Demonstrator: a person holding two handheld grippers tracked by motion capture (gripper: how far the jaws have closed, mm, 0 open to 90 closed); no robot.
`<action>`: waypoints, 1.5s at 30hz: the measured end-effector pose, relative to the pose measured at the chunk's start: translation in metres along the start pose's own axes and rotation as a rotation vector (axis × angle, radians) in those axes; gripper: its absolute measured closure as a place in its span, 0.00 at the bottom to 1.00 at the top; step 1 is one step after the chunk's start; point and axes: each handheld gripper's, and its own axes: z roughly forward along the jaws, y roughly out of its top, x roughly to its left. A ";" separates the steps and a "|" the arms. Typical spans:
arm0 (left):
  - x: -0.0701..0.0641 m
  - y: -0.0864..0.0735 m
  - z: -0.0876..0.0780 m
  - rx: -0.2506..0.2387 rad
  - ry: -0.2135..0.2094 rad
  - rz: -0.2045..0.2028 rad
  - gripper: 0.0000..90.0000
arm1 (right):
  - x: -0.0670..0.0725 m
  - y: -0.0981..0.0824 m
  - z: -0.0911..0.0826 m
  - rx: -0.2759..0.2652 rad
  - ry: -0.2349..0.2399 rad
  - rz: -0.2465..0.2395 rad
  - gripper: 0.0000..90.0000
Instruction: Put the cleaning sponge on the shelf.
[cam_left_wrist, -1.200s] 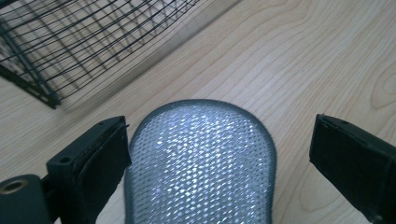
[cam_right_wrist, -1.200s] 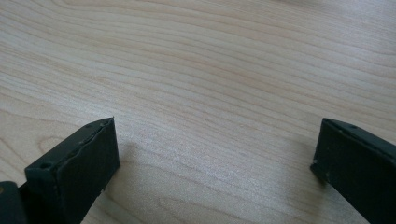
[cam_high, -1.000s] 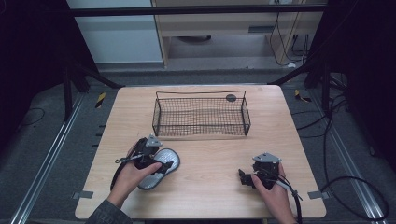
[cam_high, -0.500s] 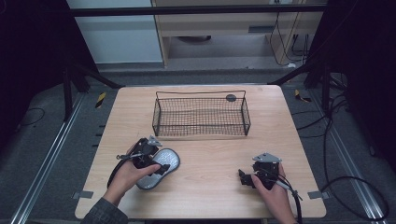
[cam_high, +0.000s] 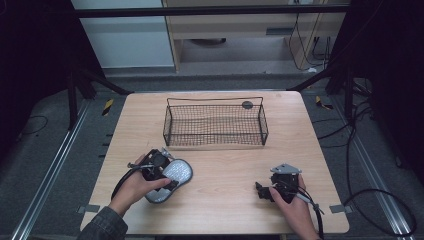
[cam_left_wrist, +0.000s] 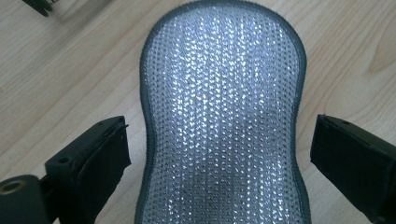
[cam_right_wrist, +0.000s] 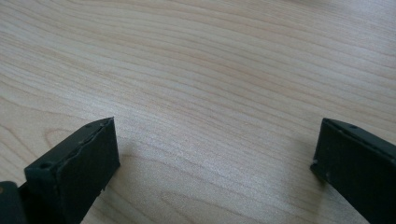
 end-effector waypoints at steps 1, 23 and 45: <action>-0.001 0.000 0.000 0.005 -0.004 0.005 0.04 | 0.000 0.000 0.000 0.000 0.002 0.000 0.00; 0.005 0.000 0.021 0.056 -0.021 -0.011 0.03 | 0.000 0.000 0.000 0.001 0.007 -0.005 0.00; 0.004 -0.004 0.027 0.046 -0.020 0.003 0.06 | 0.001 0.000 0.000 0.002 0.010 -0.006 0.00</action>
